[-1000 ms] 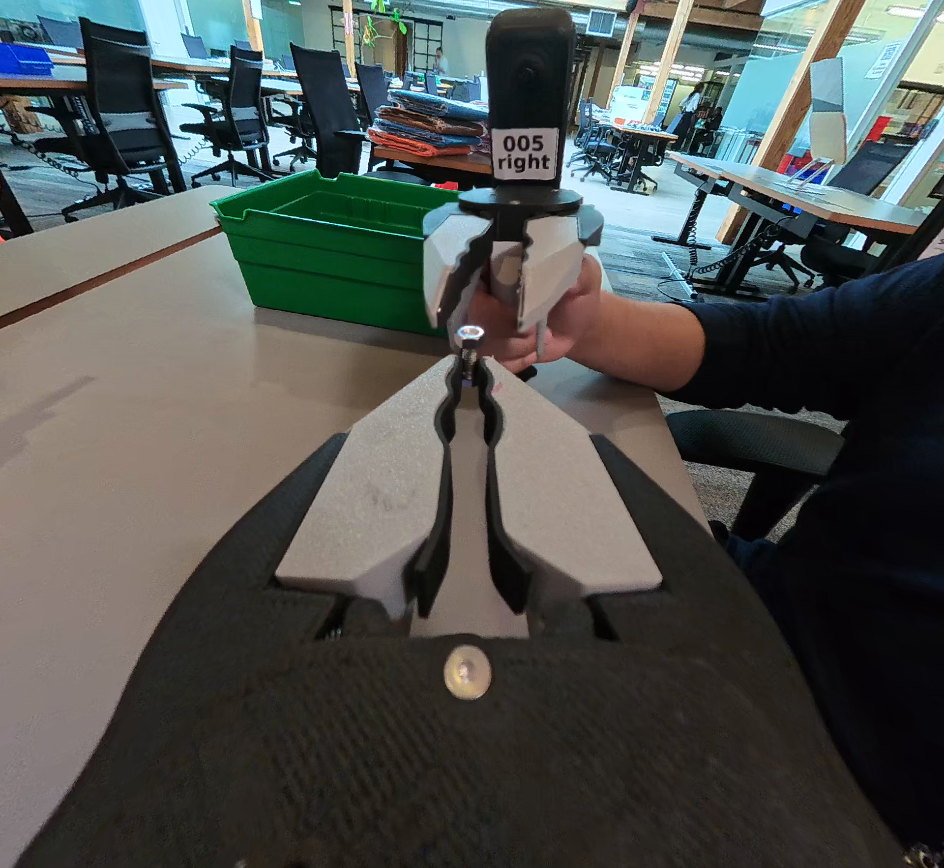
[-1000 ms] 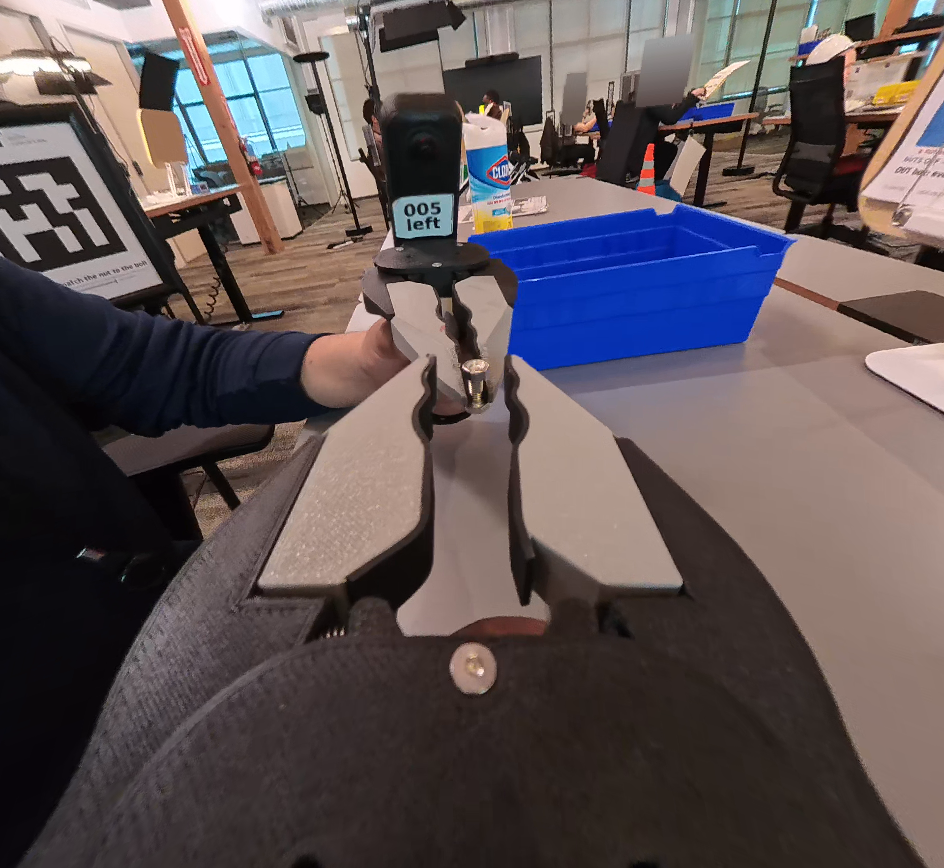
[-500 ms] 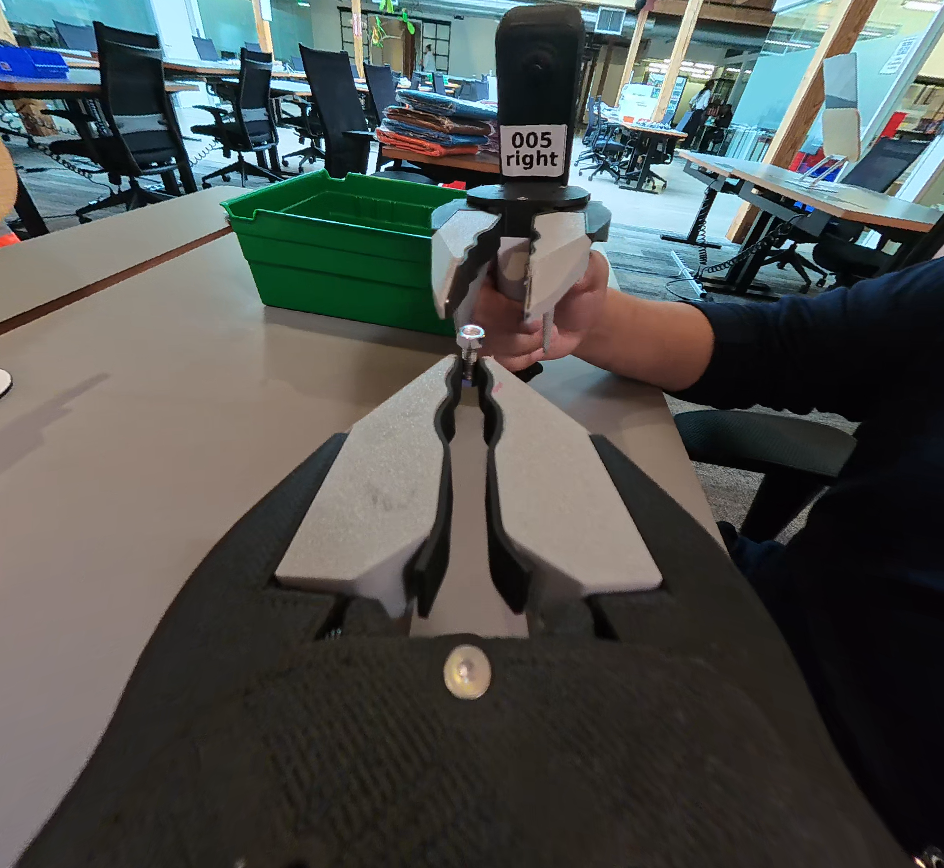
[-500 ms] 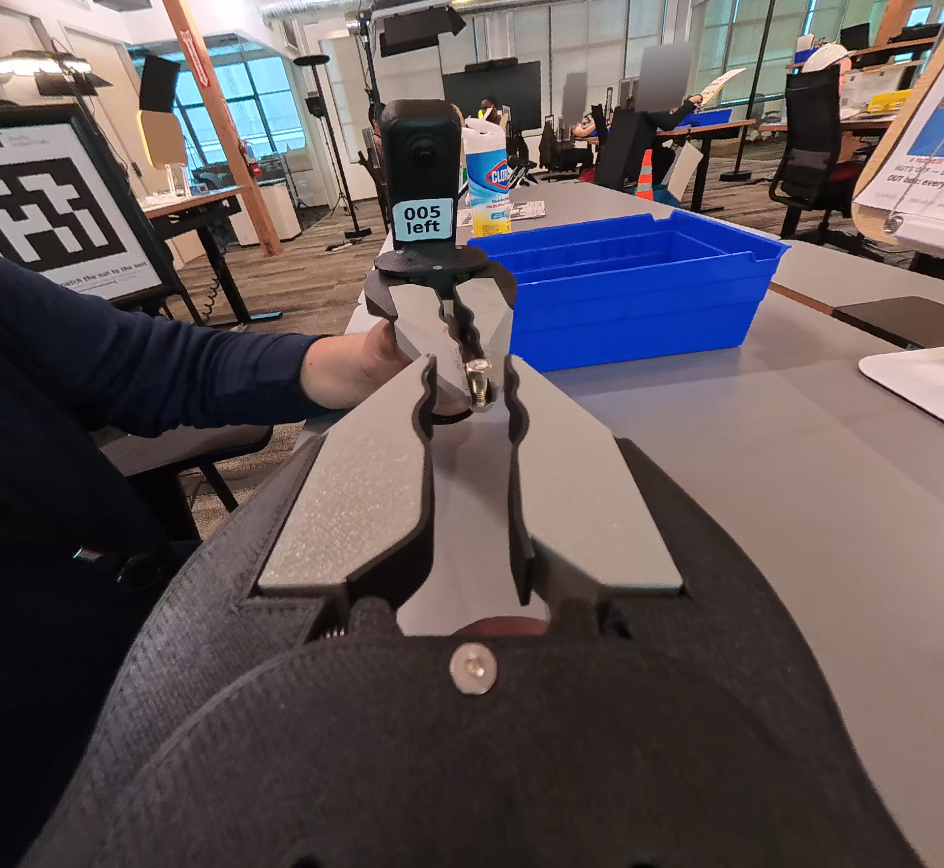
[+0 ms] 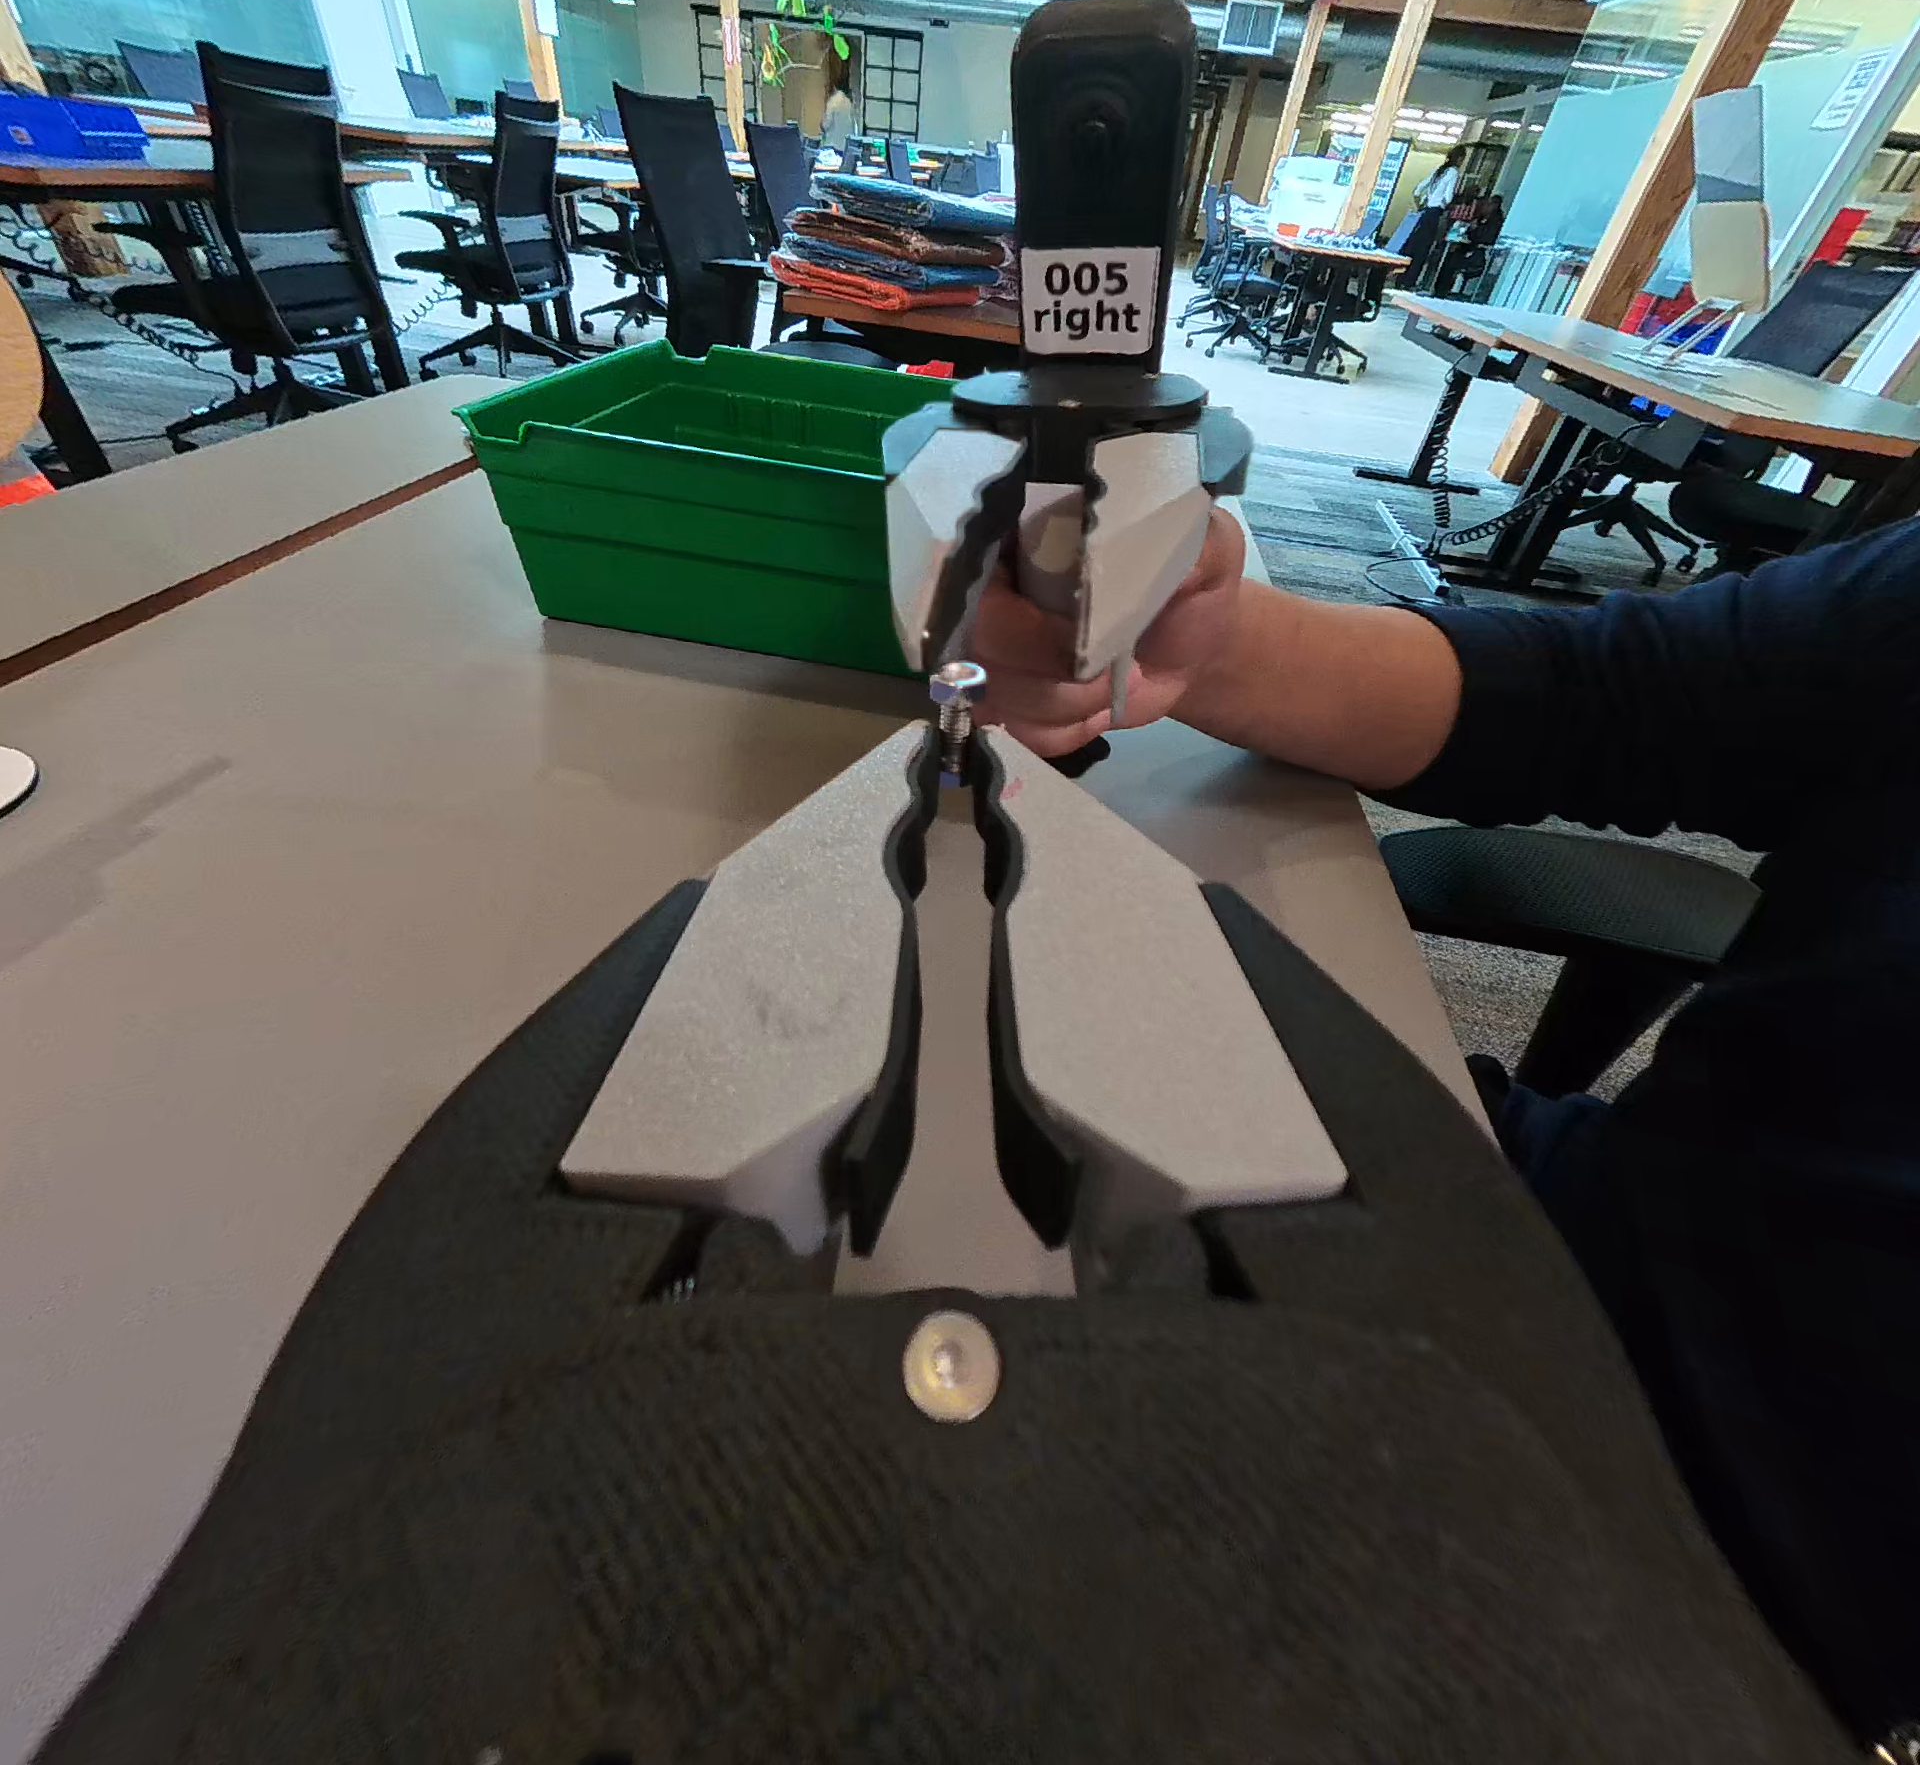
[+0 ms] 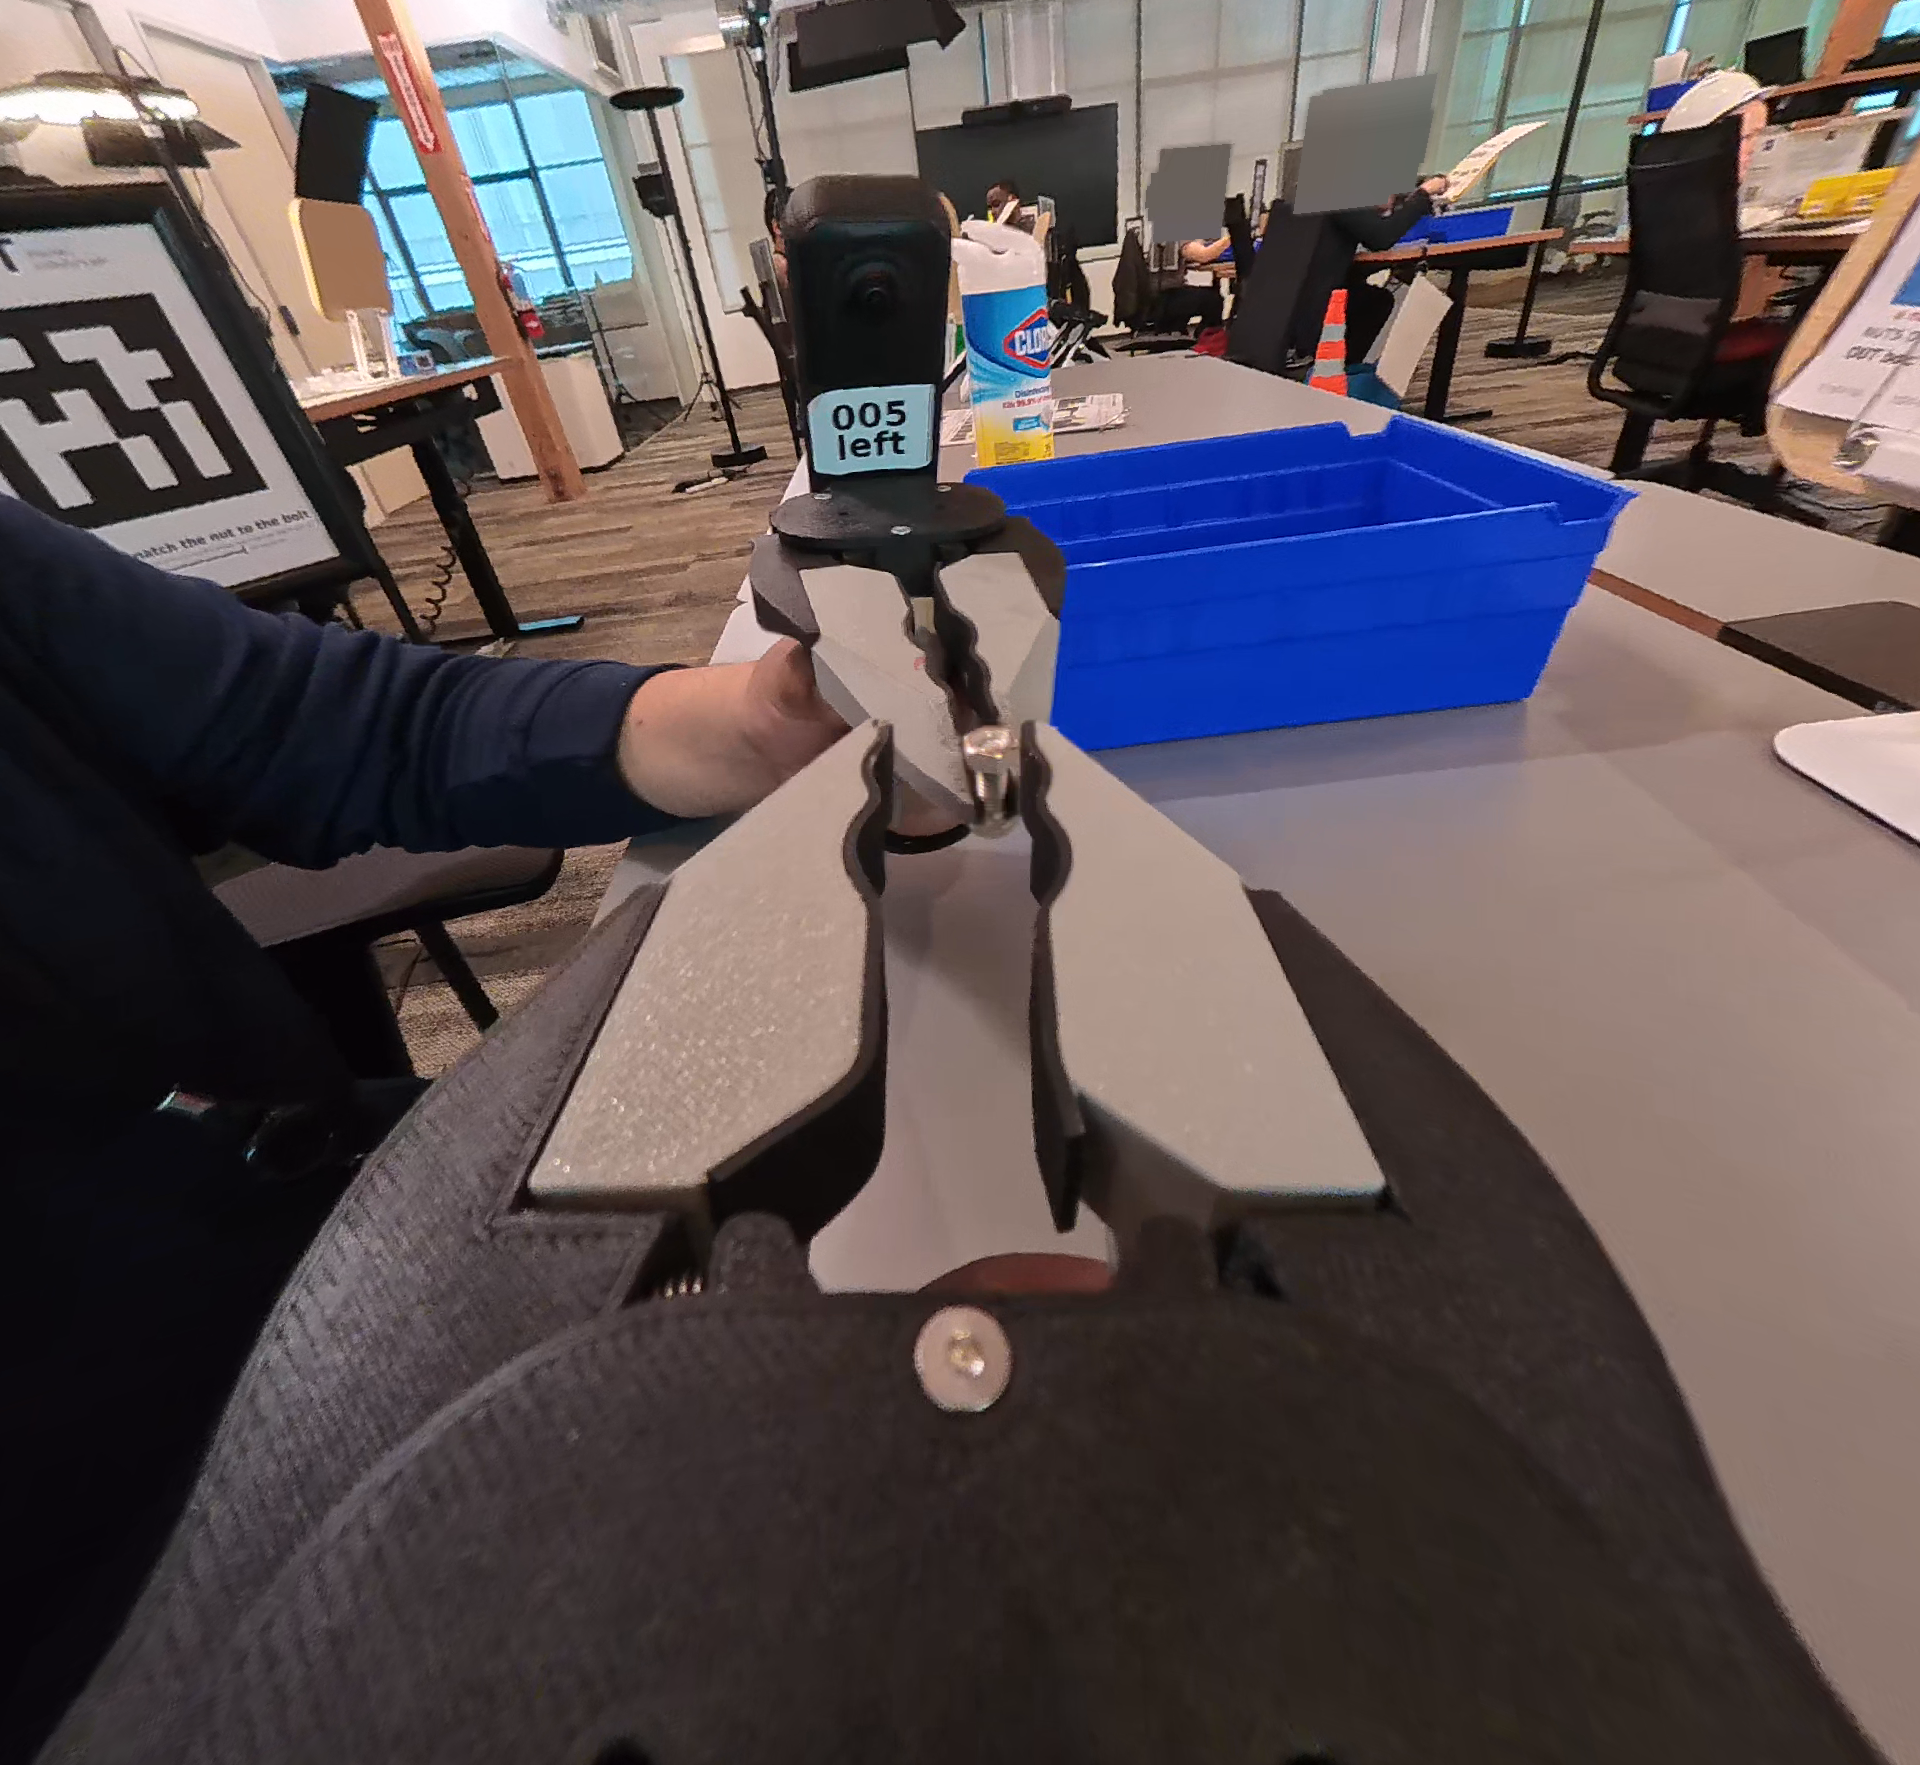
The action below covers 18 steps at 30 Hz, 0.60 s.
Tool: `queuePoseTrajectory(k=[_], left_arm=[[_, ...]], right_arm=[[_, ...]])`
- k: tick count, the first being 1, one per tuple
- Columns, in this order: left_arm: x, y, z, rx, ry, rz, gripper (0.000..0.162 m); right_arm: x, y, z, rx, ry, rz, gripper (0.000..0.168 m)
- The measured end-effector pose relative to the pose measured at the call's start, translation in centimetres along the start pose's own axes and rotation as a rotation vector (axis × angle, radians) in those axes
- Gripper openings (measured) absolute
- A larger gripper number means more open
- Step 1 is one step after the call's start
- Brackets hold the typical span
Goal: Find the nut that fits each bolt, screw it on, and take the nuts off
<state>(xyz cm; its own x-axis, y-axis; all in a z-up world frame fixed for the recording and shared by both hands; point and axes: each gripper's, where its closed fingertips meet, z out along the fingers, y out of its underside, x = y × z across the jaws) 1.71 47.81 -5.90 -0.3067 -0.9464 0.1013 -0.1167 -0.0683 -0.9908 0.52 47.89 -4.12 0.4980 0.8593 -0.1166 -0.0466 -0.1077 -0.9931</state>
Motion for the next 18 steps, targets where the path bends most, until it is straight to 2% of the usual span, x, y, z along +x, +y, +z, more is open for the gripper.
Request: queuePoseTrajectory(k=[2, 13, 16, 18], left_arm=[[0.1, 0.2, 0.1, -0.009, 0.005, 0.004, 0.003], [0.0, 0.1, 0.1, -0.005, -0.005, 0.007, 0.003], [0.1, 0.4, 0.3, -0.021, -0.006, 0.015, 0.003], [0.0, 0.3, 0.2, -0.014, -0.006, 0.014, 0.003]], right_arm=[[-0.3, 0.4, 0.6, -0.012, -0.012, 0.004, 0.027], [0.1, 0.1, 0.1, -0.003, 0.002, -0.005, 0.019], [-0.2, 0.9, 1.0, -0.037, 0.015, -0.034, 0.026], [-0.1, 0.7, 0.8, -0.032, 0.013, -0.035, 0.024]])
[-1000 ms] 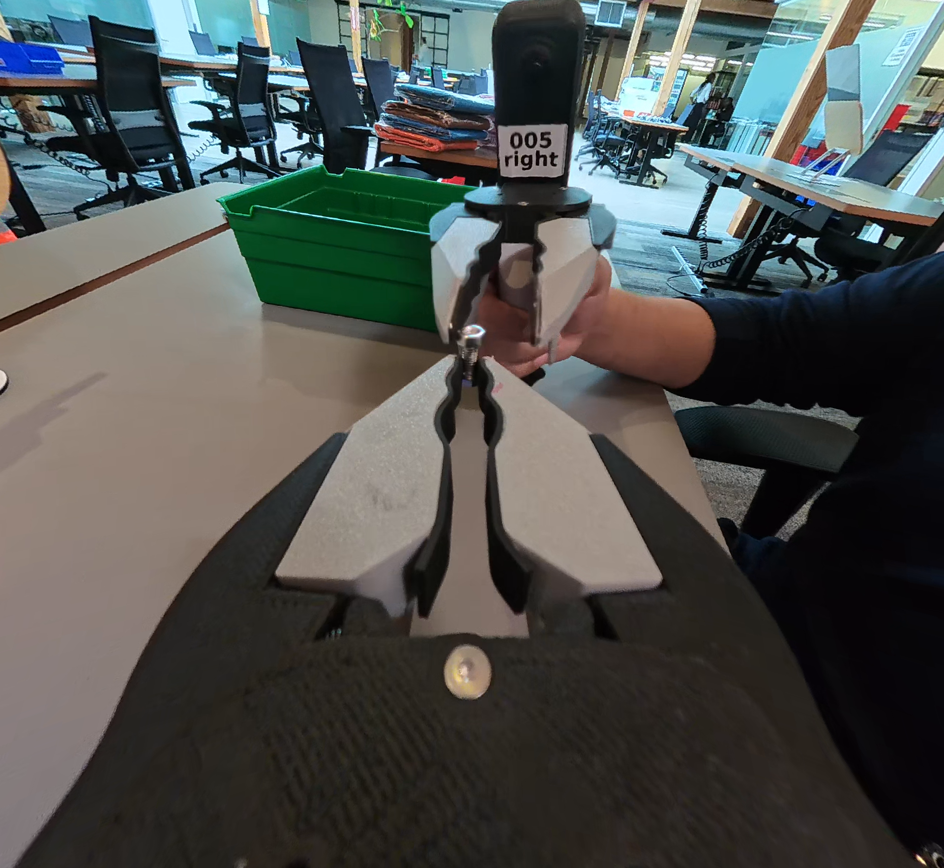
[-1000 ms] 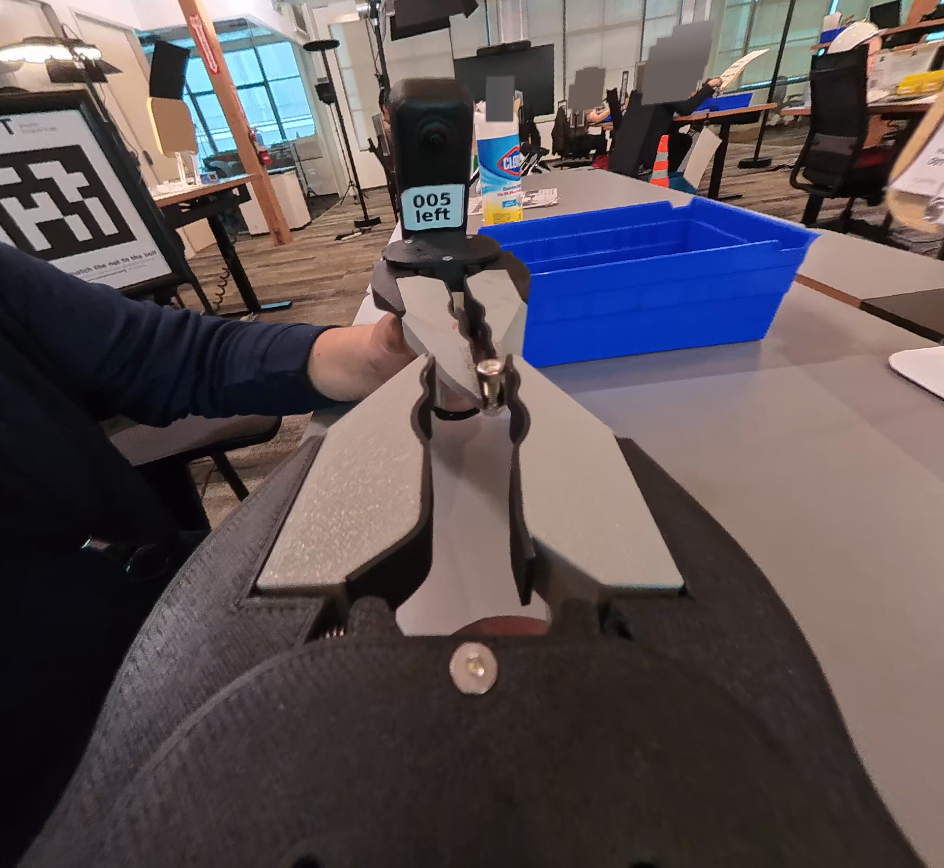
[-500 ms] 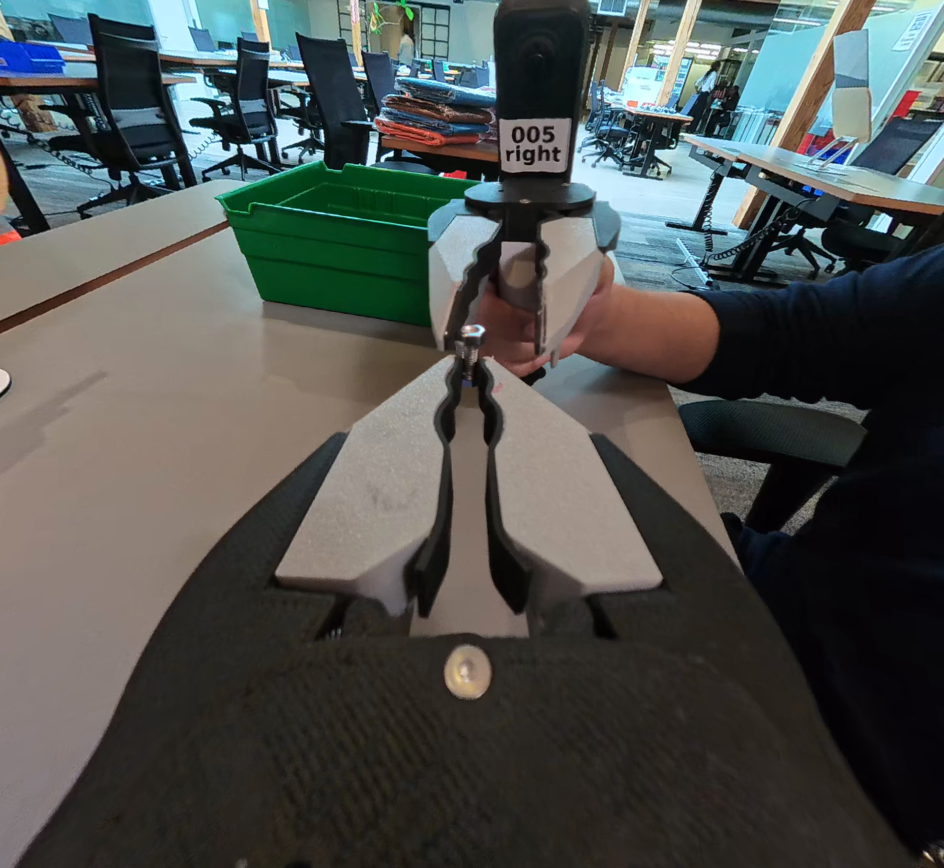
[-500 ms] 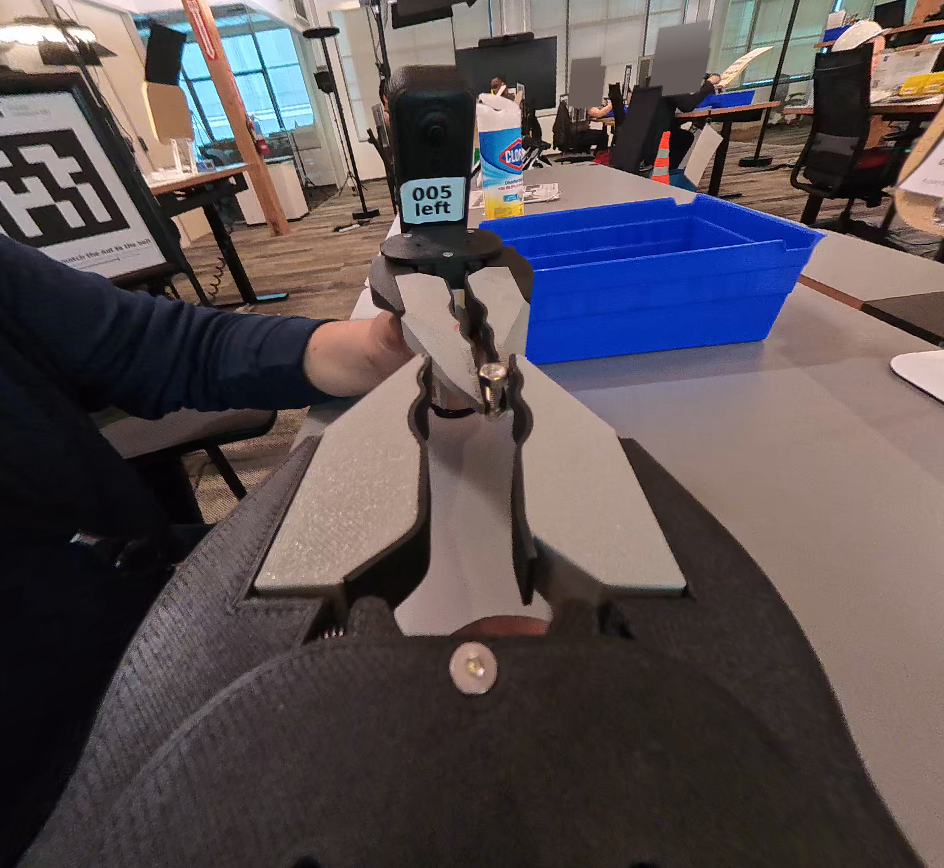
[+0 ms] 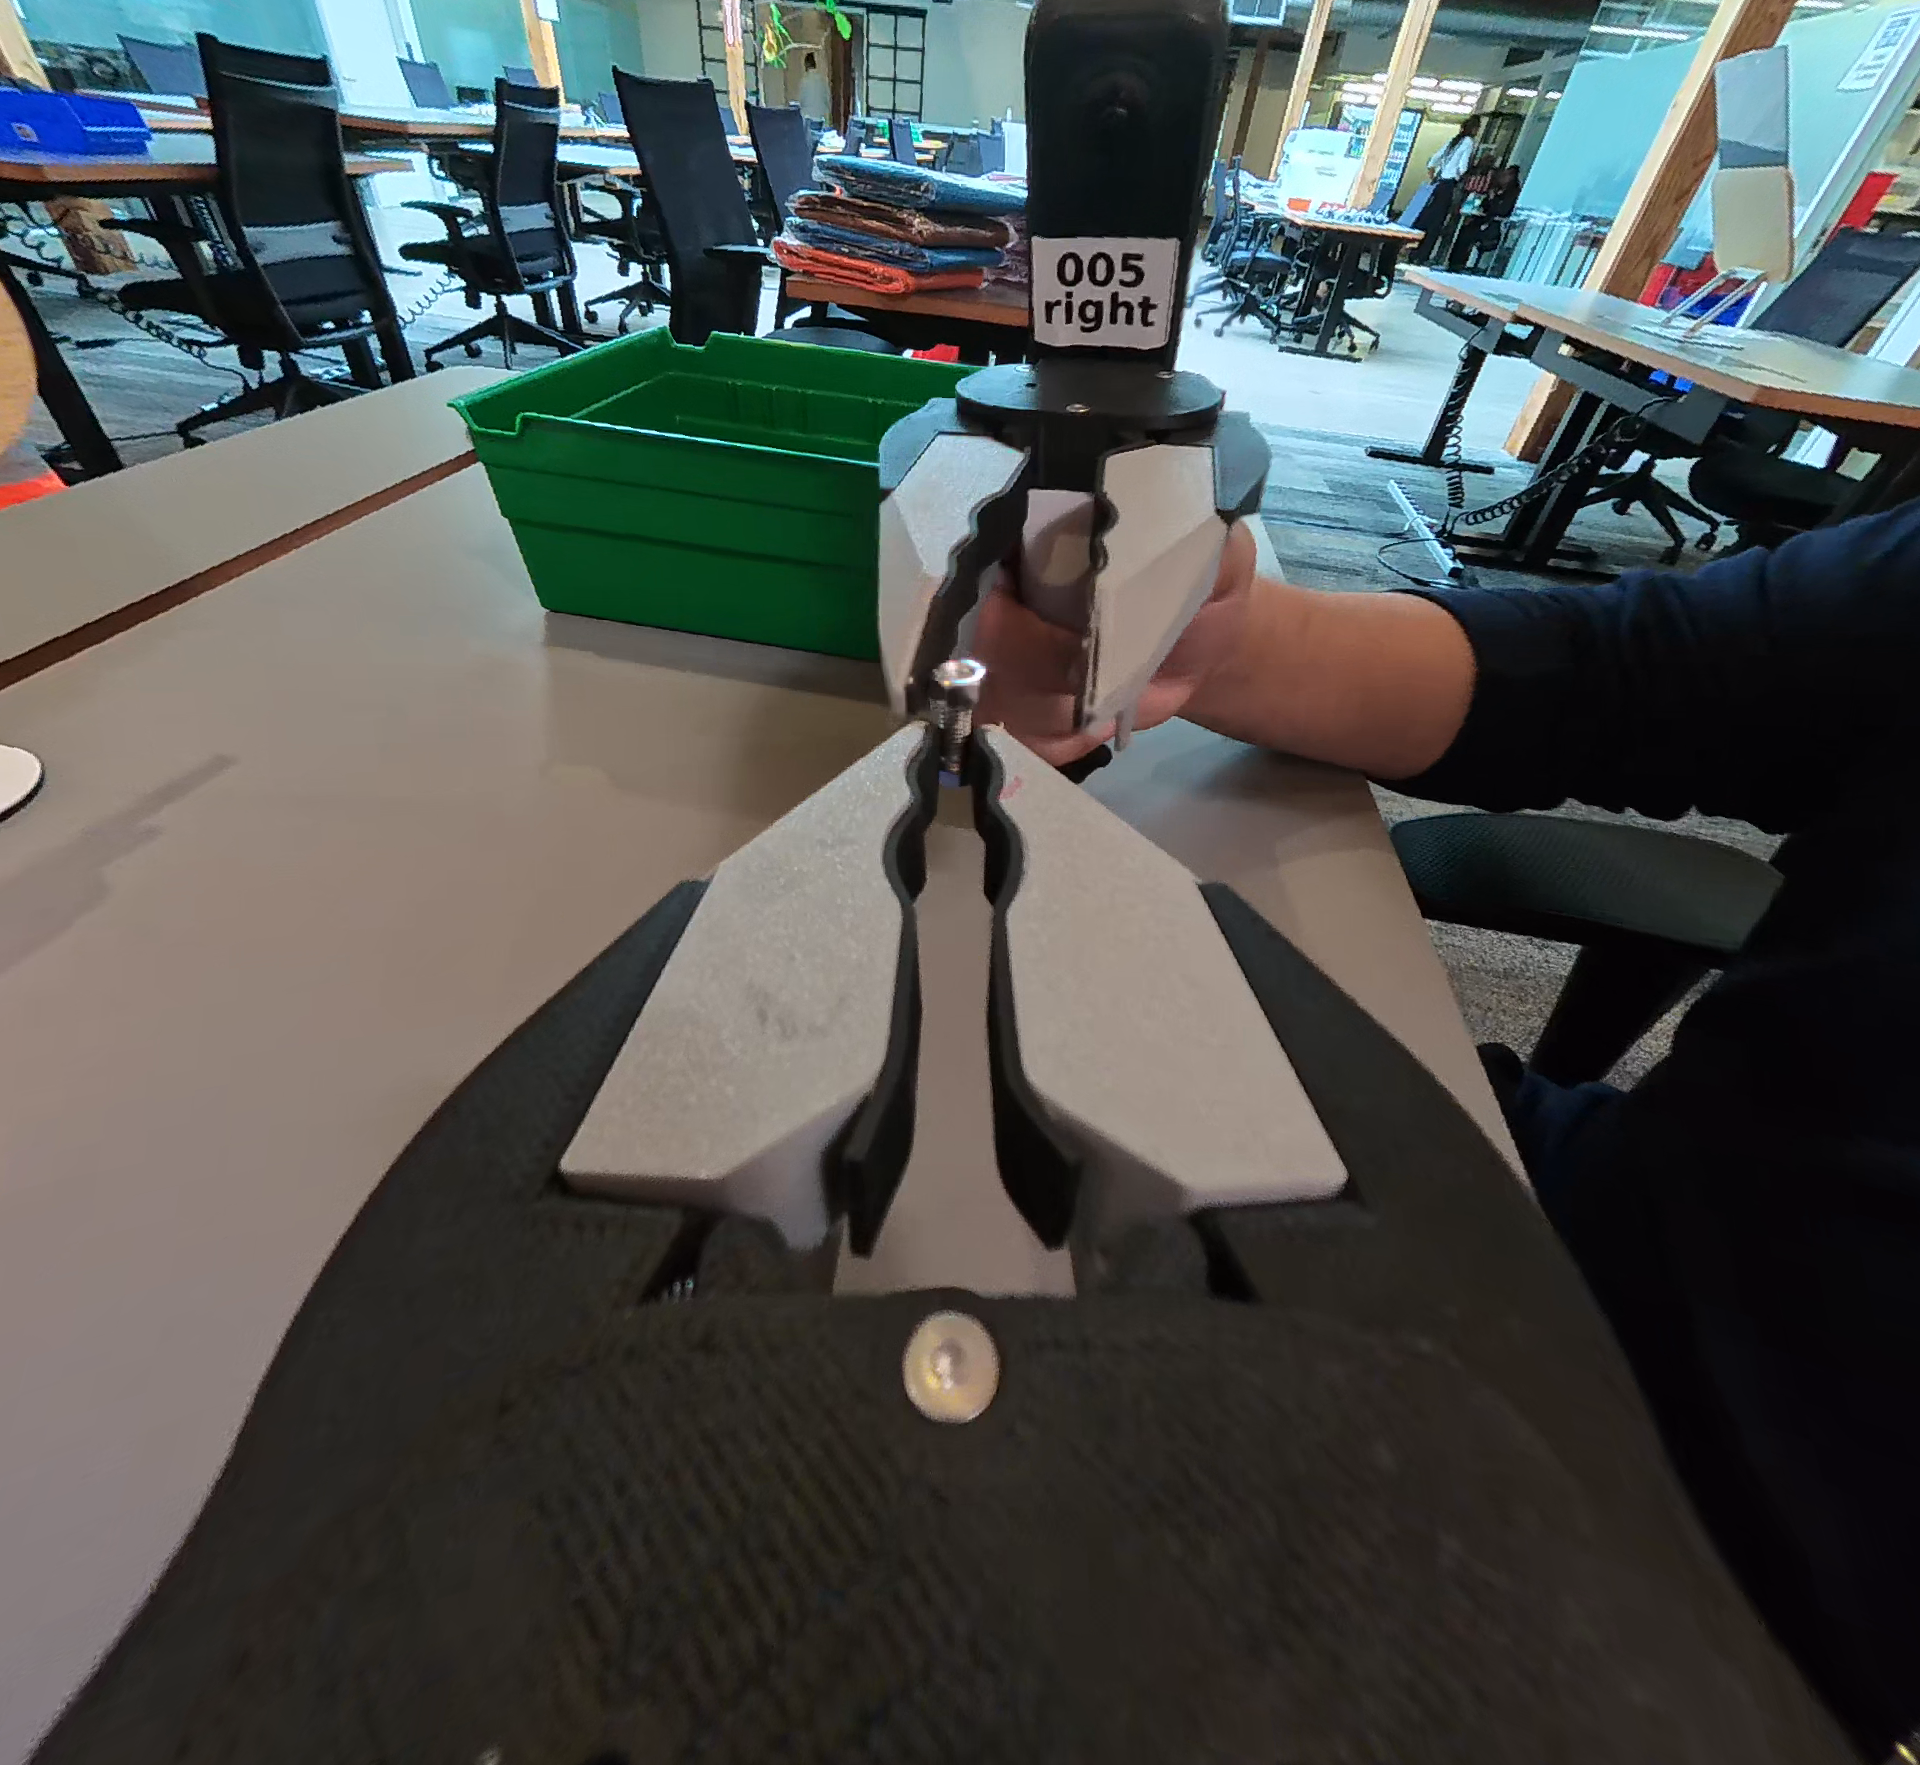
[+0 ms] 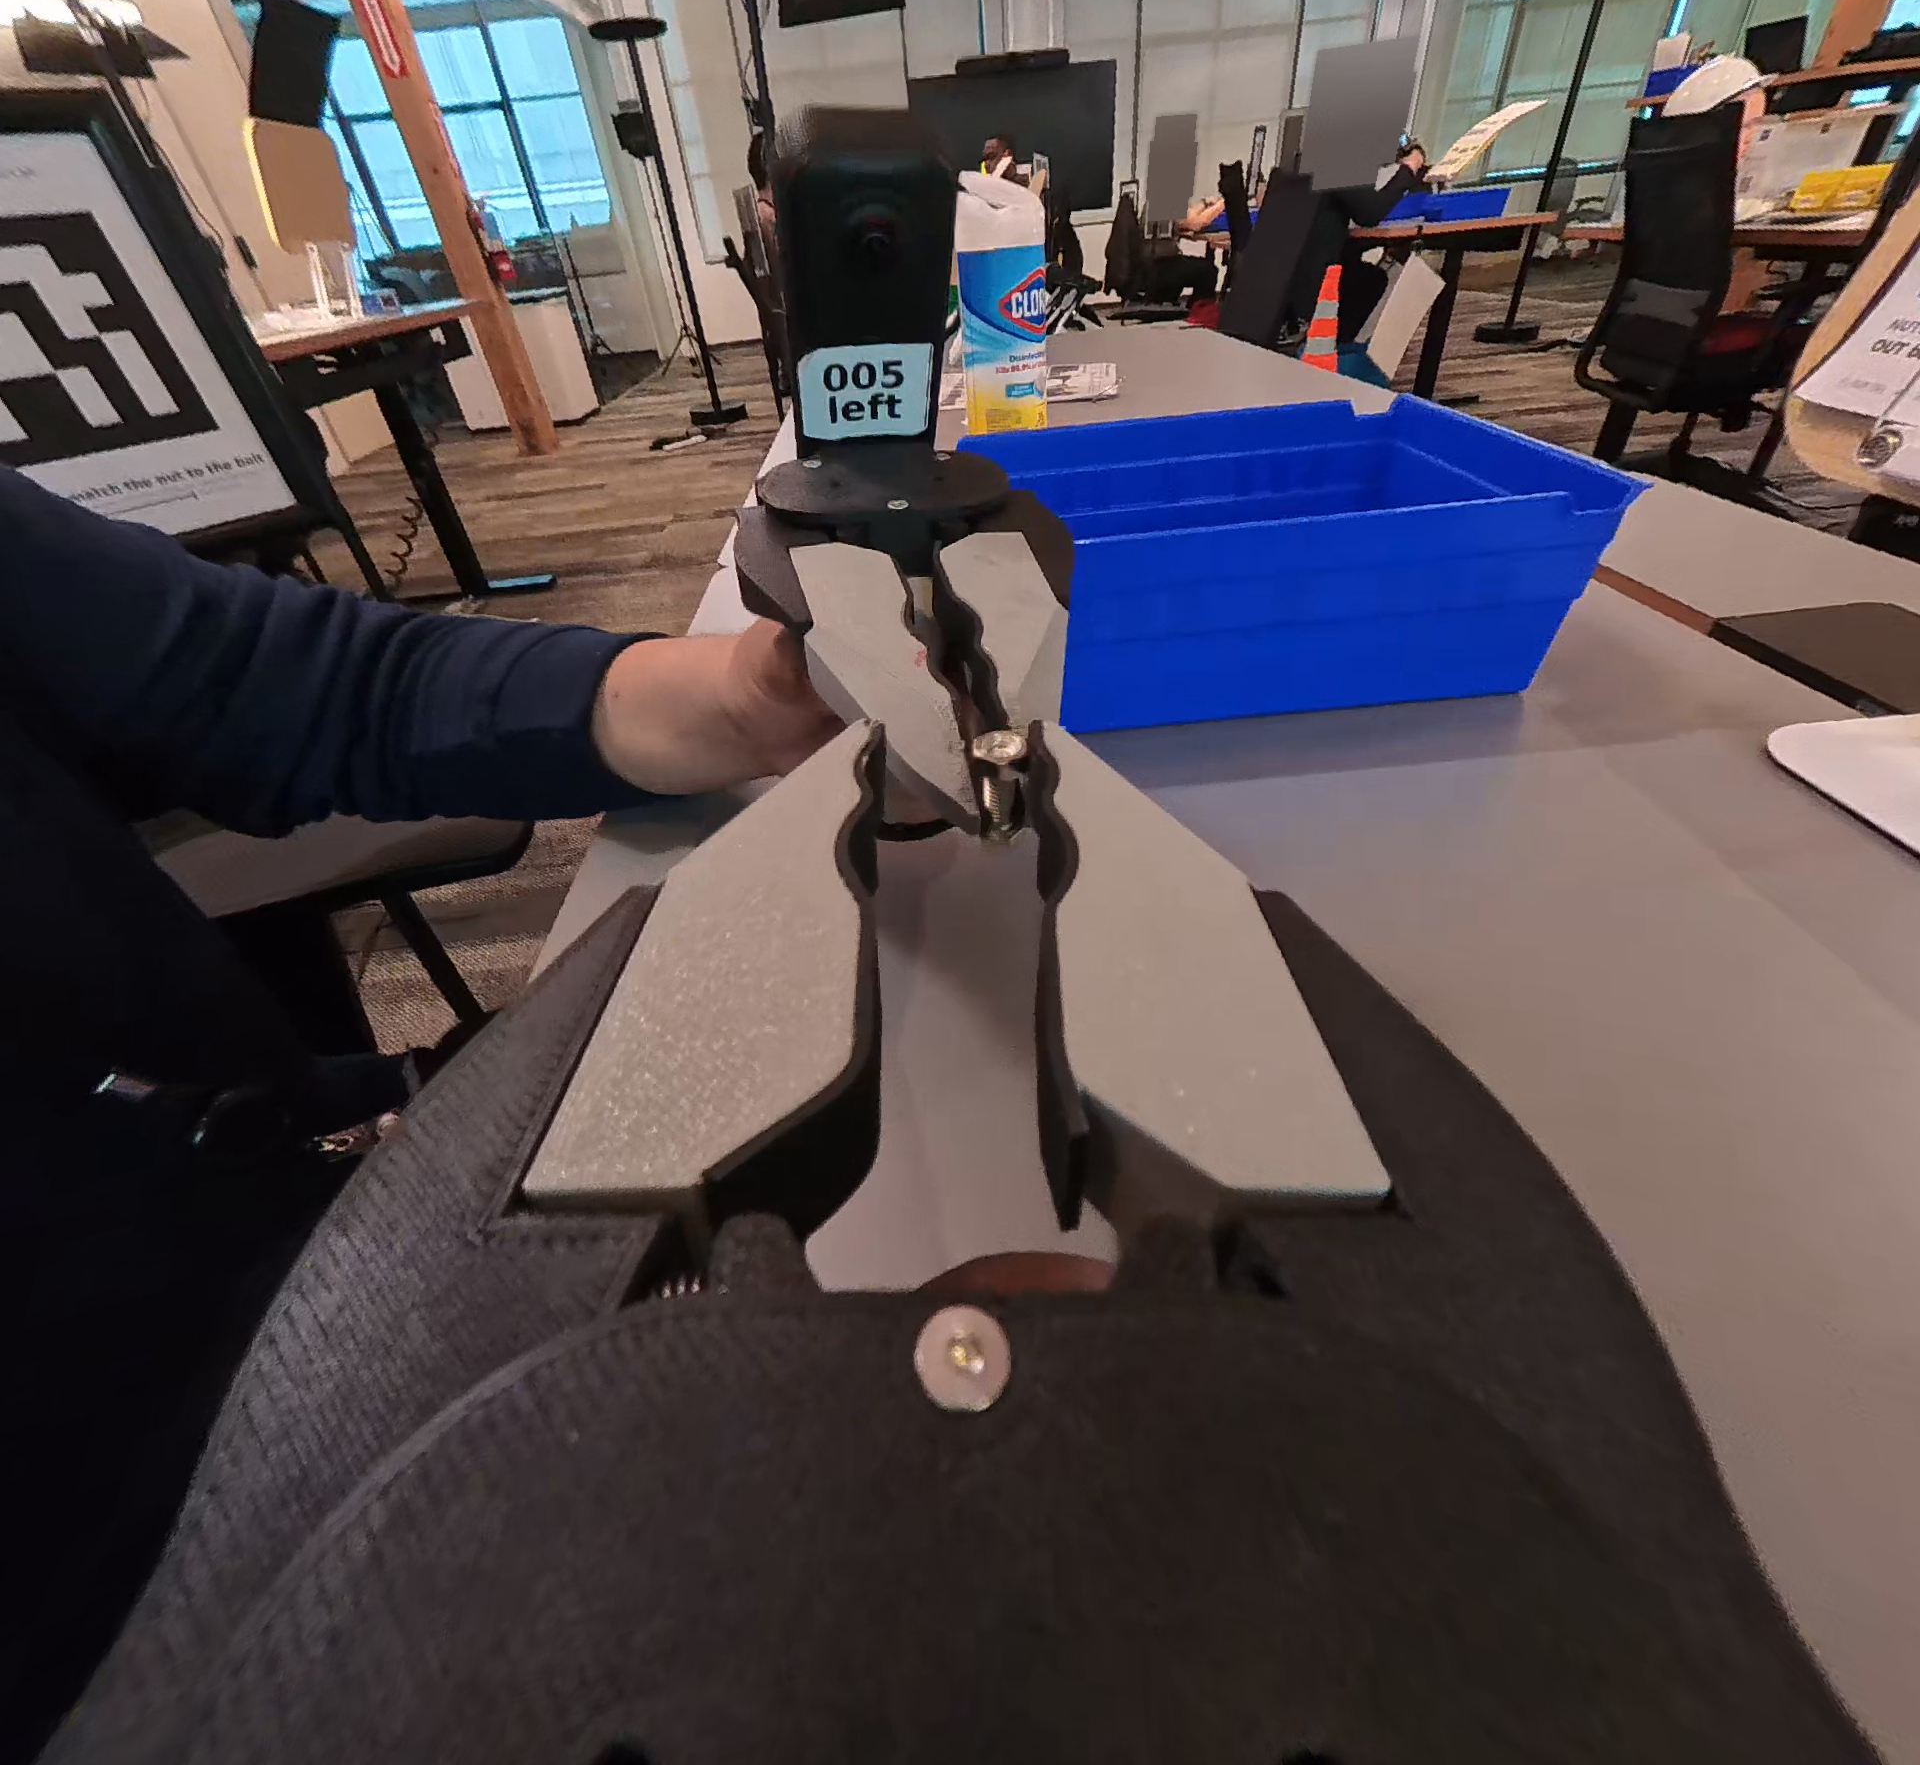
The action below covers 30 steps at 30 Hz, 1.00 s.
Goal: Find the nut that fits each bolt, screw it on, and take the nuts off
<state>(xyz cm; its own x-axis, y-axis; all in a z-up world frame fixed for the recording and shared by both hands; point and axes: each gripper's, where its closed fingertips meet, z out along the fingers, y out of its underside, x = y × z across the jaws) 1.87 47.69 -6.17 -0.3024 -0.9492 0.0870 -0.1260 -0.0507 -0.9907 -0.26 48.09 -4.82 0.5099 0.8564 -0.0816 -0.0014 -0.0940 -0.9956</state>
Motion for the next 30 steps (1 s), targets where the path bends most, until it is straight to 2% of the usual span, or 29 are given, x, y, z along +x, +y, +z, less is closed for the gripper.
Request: queuePoseTrajectory(k=[7, 11, 18, 25, 30], left_arm=[[-0.1, 0.0, -0.1, 0.002, -0.007, -0.001, 0.003], [-0.2, 0.2, 0.0, -0.016, -0.021, 0.021, 0.003], [-0.5, 0.1, -0.2, -0.015, -0.05, 0.043, 0.003], [-0.2, 0.2, -0.1, -0.027, -0.066, 0.097, 0.003], [-0.5, 0.0, -0.3, -0.017, -0.077, 0.088, 0.003]], right_arm=[[0.6, -0.6, -0.9, 0.028, 0.014, 0.014, 0.019], [0.1, 0.3, 0.1, -0.008, 0.0, 0.013, 0.024], [1.0, -0.4, -1.1, 0.015, 0.028, 0.017, 0.02], [0.1, 0.2, 0.1, -0.005, -0.006, 0.011, 0.022], [0.9, -0.4, -1.0, 0.023, 0.02, 0.025, 0.019]])
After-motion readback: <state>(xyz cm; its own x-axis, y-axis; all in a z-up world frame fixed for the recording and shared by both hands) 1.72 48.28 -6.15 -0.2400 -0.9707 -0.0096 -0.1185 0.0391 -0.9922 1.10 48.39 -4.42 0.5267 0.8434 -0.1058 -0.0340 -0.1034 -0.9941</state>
